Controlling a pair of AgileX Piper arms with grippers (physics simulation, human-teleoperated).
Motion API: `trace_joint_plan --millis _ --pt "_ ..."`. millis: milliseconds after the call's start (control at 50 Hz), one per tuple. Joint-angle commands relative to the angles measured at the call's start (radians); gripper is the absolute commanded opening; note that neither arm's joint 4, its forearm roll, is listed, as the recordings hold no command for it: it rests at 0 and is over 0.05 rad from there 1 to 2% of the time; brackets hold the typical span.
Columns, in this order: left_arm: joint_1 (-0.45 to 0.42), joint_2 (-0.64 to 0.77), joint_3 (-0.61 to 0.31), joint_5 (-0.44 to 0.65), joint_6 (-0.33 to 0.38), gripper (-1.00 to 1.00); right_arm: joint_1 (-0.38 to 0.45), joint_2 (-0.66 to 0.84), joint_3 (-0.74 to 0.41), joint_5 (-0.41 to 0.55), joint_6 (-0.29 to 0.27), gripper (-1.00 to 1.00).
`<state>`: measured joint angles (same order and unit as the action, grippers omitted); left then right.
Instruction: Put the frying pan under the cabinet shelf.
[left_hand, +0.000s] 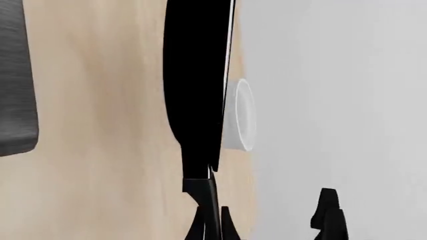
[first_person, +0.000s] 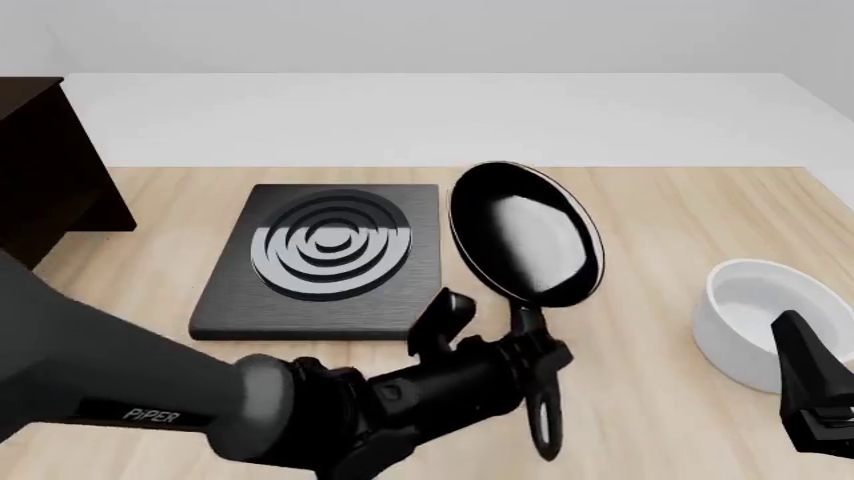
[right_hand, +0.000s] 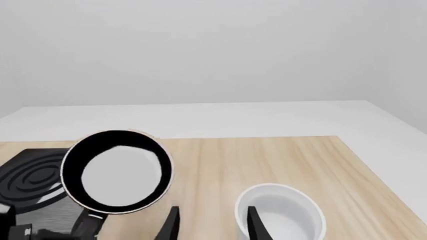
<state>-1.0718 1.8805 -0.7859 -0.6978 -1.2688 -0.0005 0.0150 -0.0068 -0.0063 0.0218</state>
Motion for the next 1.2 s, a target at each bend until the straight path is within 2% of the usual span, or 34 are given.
trace_joint_plan --millis 20,80,160,280,320,360,400,420,580,600,700,760,800,1020,1160,1200 --pt "0.007 -0.195 0.073 0.001 0.003 -1.00 0.000 0.000 0.000 0.000 0.000 1.00" --pt "0.010 -0.226 0.088 0.001 -0.011 -1.00 0.000 0.000 0.000 0.000 0.000 1.00" --pt "0.032 -0.293 0.120 -0.031 -0.064 -1.00 0.000 0.000 0.000 0.000 0.000 1.00" --pt "0.075 -0.379 0.115 0.027 -0.052 -1.00 0.000 0.000 0.000 0.000 0.000 1.00" --pt "0.069 -0.394 0.134 0.004 -0.083 -1.00 0.000 0.000 0.000 0.000 0.000 1.00" --pt "0.115 -0.436 0.130 0.040 -0.064 -1.00 0.000 0.000 0.000 0.000 0.000 1.00" --pt "0.109 -0.438 0.135 0.041 -0.075 -1.00 0.000 0.000 0.000 0.000 0.000 1.00" --pt "0.129 -0.454 0.129 0.067 -0.061 -1.00 0.000 0.000 0.000 0.000 0.000 1.00" --pt "0.206 -0.473 0.153 0.071 -0.095 -1.00 0.000 0.000 0.000 0.000 0.000 1.00" --pt "0.216 -0.468 0.166 0.057 -0.117 -1.00 0.000 0.000 0.000 0.000 0.000 1.00" --pt "0.250 -0.500 0.182 0.081 -0.116 -1.00 0.000 0.000 0.000 0.000 0.000 1.00" --pt "0.275 -0.510 0.205 0.073 -0.131 -1.00 0.000 0.000 0.000 0.000 0.000 1.00" --pt "0.331 -0.526 0.224 0.079 -0.134 -1.00 0.000 0.000 0.000 0.000 0.000 1.00" --pt "0.428 -0.623 0.296 0.075 -0.184 -1.00 0.000 0.000 0.000 0.000 0.000 1.00" --pt "0.436 -0.684 0.345 0.085 -0.219 -1.00 0.000 0.000 0.000 0.000 0.000 1.00" --pt "0.442 -0.703 0.370 0.081 -0.253 -1.00 0.000 0.000 0.000 0.000 0.000 1.00"
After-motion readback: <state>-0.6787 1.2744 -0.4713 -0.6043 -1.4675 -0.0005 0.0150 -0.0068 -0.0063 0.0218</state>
